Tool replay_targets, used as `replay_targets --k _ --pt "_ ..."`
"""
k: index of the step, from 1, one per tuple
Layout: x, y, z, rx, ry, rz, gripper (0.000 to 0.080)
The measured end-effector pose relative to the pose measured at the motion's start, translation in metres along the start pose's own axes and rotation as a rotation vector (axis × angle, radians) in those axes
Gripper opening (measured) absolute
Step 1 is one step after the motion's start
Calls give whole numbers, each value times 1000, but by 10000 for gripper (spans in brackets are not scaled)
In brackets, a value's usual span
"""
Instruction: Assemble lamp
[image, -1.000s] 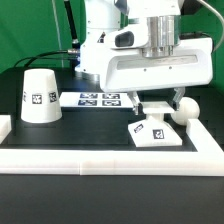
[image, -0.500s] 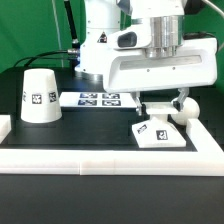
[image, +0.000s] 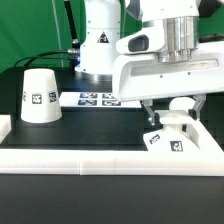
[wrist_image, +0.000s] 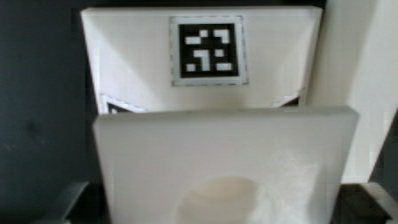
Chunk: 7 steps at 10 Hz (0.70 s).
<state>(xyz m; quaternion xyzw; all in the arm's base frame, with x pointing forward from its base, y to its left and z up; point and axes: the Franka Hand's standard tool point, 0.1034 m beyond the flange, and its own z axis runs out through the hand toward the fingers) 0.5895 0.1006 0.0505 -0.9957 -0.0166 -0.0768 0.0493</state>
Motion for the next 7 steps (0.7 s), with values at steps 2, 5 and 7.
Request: replay_targets --k 2,5,7 --pt "10 0 2 0 12 25 534" --pt "18 0 3 1 25 41 534" --pt "11 -1 -1 0 19 22 534"
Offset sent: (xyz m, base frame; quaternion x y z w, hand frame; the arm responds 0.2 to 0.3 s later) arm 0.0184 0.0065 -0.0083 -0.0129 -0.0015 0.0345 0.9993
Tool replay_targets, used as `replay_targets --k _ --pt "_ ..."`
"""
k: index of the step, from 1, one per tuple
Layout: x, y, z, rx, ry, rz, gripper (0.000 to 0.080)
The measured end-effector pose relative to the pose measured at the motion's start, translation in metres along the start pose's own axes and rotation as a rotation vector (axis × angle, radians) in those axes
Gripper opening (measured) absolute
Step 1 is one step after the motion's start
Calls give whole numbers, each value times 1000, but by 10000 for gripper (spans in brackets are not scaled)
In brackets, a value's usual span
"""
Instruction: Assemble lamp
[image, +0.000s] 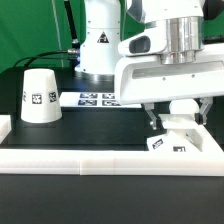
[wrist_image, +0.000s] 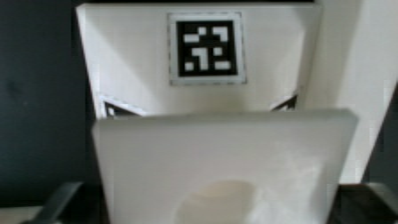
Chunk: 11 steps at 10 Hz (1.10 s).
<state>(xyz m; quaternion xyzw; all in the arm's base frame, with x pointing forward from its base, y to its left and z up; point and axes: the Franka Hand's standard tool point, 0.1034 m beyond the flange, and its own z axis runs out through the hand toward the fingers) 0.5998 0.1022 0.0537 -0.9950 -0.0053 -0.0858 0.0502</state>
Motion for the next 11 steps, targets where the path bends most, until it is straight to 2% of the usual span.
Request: replay_targets --k 1,2,6,7,9,11 --pt "-9 0 -6 -2 -7 -24 662" --pt "-20 -1 -11 -4 -13 -28 688" --pt "-62 -1 -26 -12 -37 -54 699" --pt "-71 -6 -27 -13 -45 -53 699" --pt "-86 -21 -31 -12 -53 -51 699" --pt "-94 -43 -30 -2 -46 -40 699"
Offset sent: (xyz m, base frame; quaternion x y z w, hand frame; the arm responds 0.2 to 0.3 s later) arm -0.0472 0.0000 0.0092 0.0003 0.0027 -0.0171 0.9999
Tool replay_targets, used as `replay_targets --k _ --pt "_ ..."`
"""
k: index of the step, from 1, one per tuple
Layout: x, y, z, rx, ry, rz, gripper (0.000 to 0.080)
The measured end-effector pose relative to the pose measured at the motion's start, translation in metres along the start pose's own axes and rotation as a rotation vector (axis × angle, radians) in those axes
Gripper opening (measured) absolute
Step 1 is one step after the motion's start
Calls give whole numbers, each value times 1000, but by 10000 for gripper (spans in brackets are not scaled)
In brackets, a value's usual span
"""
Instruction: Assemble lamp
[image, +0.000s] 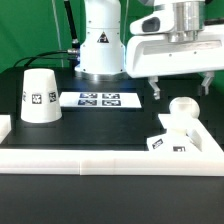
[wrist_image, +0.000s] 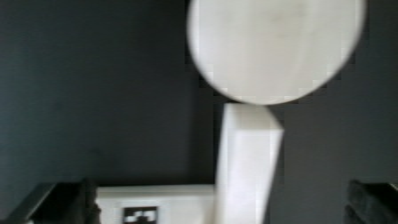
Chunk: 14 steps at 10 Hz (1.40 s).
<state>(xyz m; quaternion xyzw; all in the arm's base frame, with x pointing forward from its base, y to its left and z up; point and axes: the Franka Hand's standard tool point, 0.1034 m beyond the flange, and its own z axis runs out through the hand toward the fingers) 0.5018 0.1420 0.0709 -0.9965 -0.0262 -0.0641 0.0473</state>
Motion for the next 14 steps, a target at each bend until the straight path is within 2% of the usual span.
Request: replay_targets --k 1,2,6,8,11,14 --pt "-1 -4 1 2 12 -14 699" --pt "3 0 0 0 14 -49 699" --pt "1 -1 2 1 13 -44 699" --pt "-14 -13 6 6 3 -34 699" --pt "-33 -19 12 11 -11 -38 699" --pt "-34 -18 13 9 -32 -40 699"
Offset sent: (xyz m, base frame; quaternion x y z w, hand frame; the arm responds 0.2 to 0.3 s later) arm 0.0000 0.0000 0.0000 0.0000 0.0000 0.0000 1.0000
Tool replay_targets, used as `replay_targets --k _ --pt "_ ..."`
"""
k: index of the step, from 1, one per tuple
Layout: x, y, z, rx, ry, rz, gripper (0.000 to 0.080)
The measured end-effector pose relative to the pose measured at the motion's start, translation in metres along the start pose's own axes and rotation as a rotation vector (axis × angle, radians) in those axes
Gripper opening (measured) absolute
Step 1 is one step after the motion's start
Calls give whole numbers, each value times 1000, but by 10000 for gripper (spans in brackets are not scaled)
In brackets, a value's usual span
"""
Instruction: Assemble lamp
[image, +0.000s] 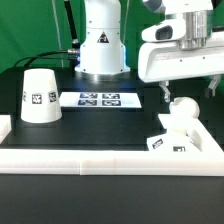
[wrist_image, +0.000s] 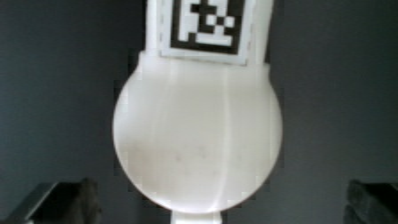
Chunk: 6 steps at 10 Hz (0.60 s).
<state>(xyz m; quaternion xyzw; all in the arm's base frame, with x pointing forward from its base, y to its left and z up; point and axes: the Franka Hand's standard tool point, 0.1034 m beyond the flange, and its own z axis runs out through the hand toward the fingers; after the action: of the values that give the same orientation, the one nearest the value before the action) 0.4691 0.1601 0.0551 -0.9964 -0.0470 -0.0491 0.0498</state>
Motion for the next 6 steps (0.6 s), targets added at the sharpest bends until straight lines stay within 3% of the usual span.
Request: replay_targets --k 1,6 --pt "-7 0 2 -6 -77 0 699" --pt "-11 -3 4 -18 -409 -3 699"
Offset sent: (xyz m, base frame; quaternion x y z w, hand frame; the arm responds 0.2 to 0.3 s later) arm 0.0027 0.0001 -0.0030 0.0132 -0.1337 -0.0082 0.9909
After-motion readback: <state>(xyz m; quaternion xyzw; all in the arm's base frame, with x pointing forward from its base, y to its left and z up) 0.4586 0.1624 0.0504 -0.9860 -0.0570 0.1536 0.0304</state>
